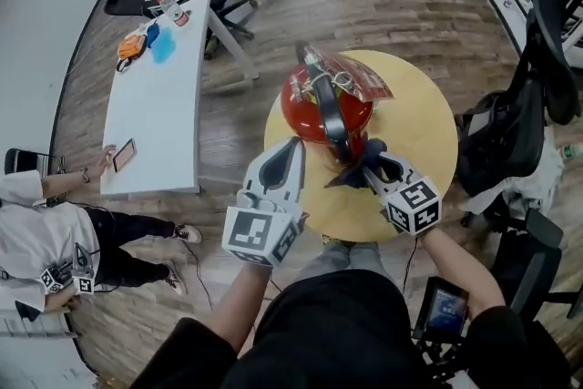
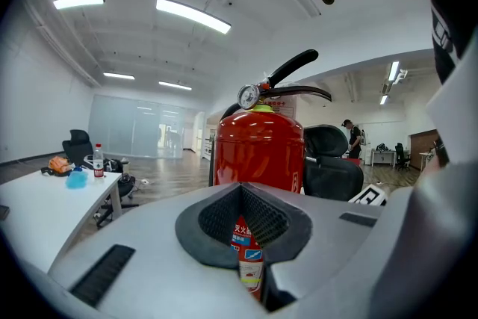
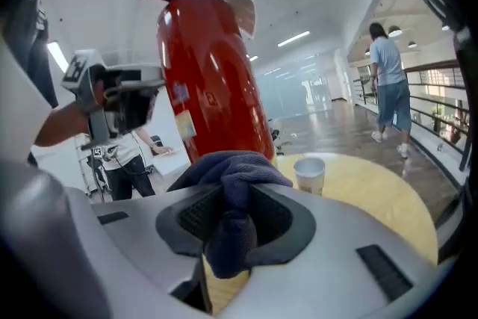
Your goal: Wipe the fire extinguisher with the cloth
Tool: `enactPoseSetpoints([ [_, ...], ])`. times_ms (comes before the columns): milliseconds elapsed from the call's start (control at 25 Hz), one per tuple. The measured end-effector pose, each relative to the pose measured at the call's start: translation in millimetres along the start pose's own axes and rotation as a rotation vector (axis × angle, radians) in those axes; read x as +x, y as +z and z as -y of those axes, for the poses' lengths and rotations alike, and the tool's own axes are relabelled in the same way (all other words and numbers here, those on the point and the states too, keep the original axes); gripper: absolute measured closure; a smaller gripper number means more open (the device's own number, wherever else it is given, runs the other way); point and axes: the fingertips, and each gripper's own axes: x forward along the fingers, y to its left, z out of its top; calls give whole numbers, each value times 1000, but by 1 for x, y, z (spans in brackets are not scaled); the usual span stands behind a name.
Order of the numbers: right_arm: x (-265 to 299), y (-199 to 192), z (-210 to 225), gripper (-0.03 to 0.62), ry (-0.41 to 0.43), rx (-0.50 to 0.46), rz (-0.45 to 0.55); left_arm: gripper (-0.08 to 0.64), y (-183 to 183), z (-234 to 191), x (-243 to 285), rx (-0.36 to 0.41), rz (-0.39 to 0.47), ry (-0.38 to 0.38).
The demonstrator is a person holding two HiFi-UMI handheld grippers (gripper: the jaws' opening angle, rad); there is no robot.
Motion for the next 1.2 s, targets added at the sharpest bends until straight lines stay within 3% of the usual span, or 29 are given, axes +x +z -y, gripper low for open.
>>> enactPoseSetpoints([
  [200,-66,153,-28,485,46,-220,260,537,-4,10,1,-14,-4,-33],
  [280,-80,193,-30,485,43,-303,291,537,-4,12,1,-6,0,-41],
  [400,-75,211,-17,485,21,-354,248,537,-3,10,-2,-1,-1,-39],
  [640,-35,167,28,485,-3,-198,124,537,-3,11,-2,-2,-6,-50],
  [920,12,47,63,490,-9,-91,-122,537,-2,11,-2,-7,0,-47],
  [1080,17,17,70,492,23,60,-97,537,-2,11,-2,-7,1,-46],
  [1200,22,-6,72,492,8,-9,-185,537,-2,10,-1,-4,-3,-44],
])
